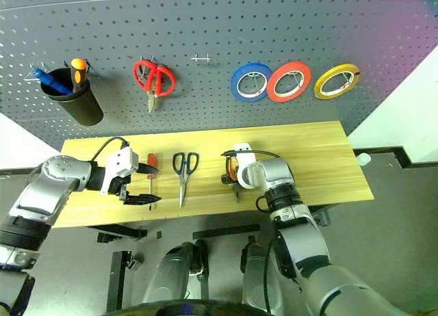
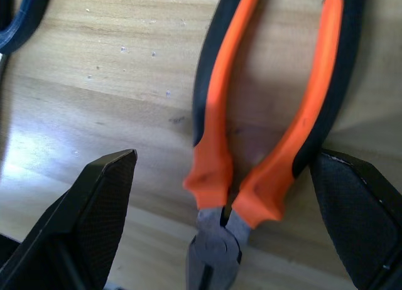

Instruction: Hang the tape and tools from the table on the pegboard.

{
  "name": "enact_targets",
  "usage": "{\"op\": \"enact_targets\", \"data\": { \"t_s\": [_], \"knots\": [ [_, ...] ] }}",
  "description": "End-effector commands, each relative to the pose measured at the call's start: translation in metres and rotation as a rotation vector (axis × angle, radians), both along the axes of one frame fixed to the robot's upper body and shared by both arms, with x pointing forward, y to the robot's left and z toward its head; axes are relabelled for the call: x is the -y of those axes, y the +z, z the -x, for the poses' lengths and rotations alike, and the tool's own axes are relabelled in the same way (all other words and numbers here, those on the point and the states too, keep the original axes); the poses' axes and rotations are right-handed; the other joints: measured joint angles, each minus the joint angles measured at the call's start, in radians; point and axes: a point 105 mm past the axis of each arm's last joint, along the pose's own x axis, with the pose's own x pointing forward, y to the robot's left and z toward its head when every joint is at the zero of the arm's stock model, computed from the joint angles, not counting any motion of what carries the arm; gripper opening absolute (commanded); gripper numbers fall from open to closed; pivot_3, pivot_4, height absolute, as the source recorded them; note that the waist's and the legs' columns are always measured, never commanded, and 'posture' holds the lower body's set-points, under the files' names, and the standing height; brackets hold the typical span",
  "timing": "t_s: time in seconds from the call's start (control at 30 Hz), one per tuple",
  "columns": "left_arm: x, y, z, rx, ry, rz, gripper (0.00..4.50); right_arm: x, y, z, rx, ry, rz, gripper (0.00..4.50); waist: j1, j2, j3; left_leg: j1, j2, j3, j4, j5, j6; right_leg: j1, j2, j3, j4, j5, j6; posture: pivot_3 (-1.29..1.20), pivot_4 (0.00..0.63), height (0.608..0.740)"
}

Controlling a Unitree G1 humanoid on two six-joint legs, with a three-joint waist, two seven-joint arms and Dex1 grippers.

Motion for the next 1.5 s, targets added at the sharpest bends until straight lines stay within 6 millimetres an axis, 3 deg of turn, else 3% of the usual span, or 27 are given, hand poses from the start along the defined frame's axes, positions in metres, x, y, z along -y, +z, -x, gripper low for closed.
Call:
{"op": "enact_targets", "data": {
  "t_s": [0.03,0.13,0.2,0.3,0.33,0.5,0.6,0.67,0.73,0.83,0.93,1.0,1.13,1.2,1.33,1.5],
  "knots": [
    [-0.002,0.003,0.0,0.028,0.006,0.003,4.5,-0.005,-0.004,-0.001,0.003,0.032,0.032,4.48,0.0,0.0,0.0,0.0,0.0,0.0,0.0,0.0,0.0,-0.001,0.0,0.0,0.0,0.0,0.0,0.17,0.26,0.74],
    [-0.003,0.002,0.001,0.027,0.012,0.002,4.5,-0.002,-0.009,-0.003,0.005,0.045,0.078,4.31,-0.001,0.0,0.0,0.0,-0.001,0.0,-0.002,0.0,0.0,-0.002,-0.001,0.0,-0.001,0.0,0.0,0.18,0.259,0.74],
    [-0.004,0.001,0.002,0.027,0.016,0.002,4.5,-0.001,-0.01,-0.003,-0.001,0.054,0.097,3.87,0.0,0.0,0.0,0.001,-0.001,0.0,-0.003,0.0,-0.001,-0.002,-0.002,0.0,-0.002,0.0,0.0,0.18,0.259,0.74],
    [-0.005,0.001,0.002,0.03,0.023,-0.001,4.5,-0.003,-0.013,0.0,-0.007,0.121,0.144,2.82,0.0,0.0,0.0,0.001,-0.002,0.001,-0.007,0.001,-0.002,-0.004,-0.003,0.0,-0.003,0.0,0.0,0.18,0.259,0.74],
    [-0.006,0.001,0.001,0.031,0.026,-0.002,4.5,-0.003,-0.014,0.001,-0.007,0.134,0.157,2.7,0.0,0.0,0.0,0.001,-0.002,0.001,-0.008,0.001,-0.002,-0.004,-0.003,0.0,-0.003,0.0,0.0,0.18,0.259,0.74],
    [-0.007,0.0,-0.002,0.038,0.036,-0.004,4.5,-0.002,-0.018,0.006,-0.021,0.181,0.189,2.69,-0.001,0.0,0.0,0.001,-0.002,0.002,-0.01,0.002,-0.003,-0.004,-0.003,0.0,-0.002,-0.001,-0.001,0.17,0.246,0.74],
    [-0.009,0.001,-0.005,0.046,0.045,-0.005,4.5,-0.001,-0.005,0.003,0.008,0.2,0.169,2.69,-0.001,-0.001,0.0,0.0,-0.002,0.002,-0.01,0.002,-0.003,-0.006,-0.003,0.0,-0.002,-0.001,-0.001,0.16,0.231,0.74],
    [-0.009,0.004,-0.008,0.054,0.053,0.007,4.5,-0.003,0.019,-0.001,0.084,0.222,0.113,2.69,0.003,-0.001,0.0,0.0,-0.002,0.002,-0.01,0.002,-0.003,-0.007,-0.003,0.0,-0.003,-0.001,-0.001,0.15,0.218,0.74],
    [-0.008,0.014,-0.011,0.071,0.059,0.062,4.5,-0.01,0.06,-0.002,0.211,0.268,-0.023,2.69,0.004,0.0,0.0,-0.004,-0.003,0.002,-0.01,0.002,-0.003,-0.01,-0.004,0.0,-0.002,-0.001,-0.001,0.14,0.203,0.74],
    [-0.003,0.028,-0.011,0.077,0.043,0.154,4.5,-0.015,0.109,0.009,0.365,0.35,-0.173,2.69,0.001,-0.001,-0.001,-0.017,-0.003,0.002,-0.007,0.007,-0.006,-0.017,-0.005,-0.002,-0.001,0.002,0.003,0.11,0.176,0.74],
    [-0.002,0.041,0.0,0.071,-0.025,0.25,4.5,-0.004,0.15,0.019,0.552,0.37,-0.226,2.69,0.0,-0.002,-0.001,-0.017,-0.003,0.003,-0.008,0.008,-0.005,-0.017,-0.004,-0.006,-0.001,0.003,0.005,0.09,0.158,0.74],
    [-0.002,0.062,0.003,0.073,-0.037,0.371,4.5,0.002,0.179,0.024,0.673,0.335,-0.299,2.69,0.002,-0.003,-0.002,-0.016,-0.001,0.002,-0.007,0.008,-0.005,-0.015,-0.001,-0.01,-0.002,0.003,0.005,0.08,0.14,0.74],
    [-0.009,0.082,0.003,0.106,-0.032,0.438,4.5,0.001,0.218,0.043,0.826,0.347,-0.423,2.69,0.002,-0.003,-0.003,-0.016,0.0,0.001,-0.003,0.009,-0.007,-0.013,0.003,-0.014,0.0,0.003,0.006,0.06,0.118,0.74],
    [-0.012,0.09,0.002,0.138,-0.022,0.462,4.5,0.002,0.227,0.046,0.862,0.346,-0.445,2.69,0.0,-0.003,-0.004,-0.016,0.0,0.001,-0.001,0.009,-0.007,-0.011,0.004,-0.014,0.0,0.004,0.008,0.05,0.108,0.74],
    [-0.024,0.13,-0.012,0.333,0.056,0.596,4.5,0.008,0.261,0.038,0.994,0.29,-0.508,2.69,0.0,-0.007,-0.008,-0.016,0.002,0.0,0.007,0.009,-0.005,-0.008,0.006,-0.014,0.001,0.006,0.009,0.06,0.088,0.74],
    [-0.026,0.138,-0.027,0.397,0.151,0.636,4.5,-0.005,0.292,0.015,1.1,0.262,-0.538,2.69,0.0,-0.009,-0.024,-0.016,0.001,0.002,0.008,0.01,-0.004,-0.007,0.006,-0.014,0.001,0.008,0.01,0.07,0.072,0.74]
  ]
}}
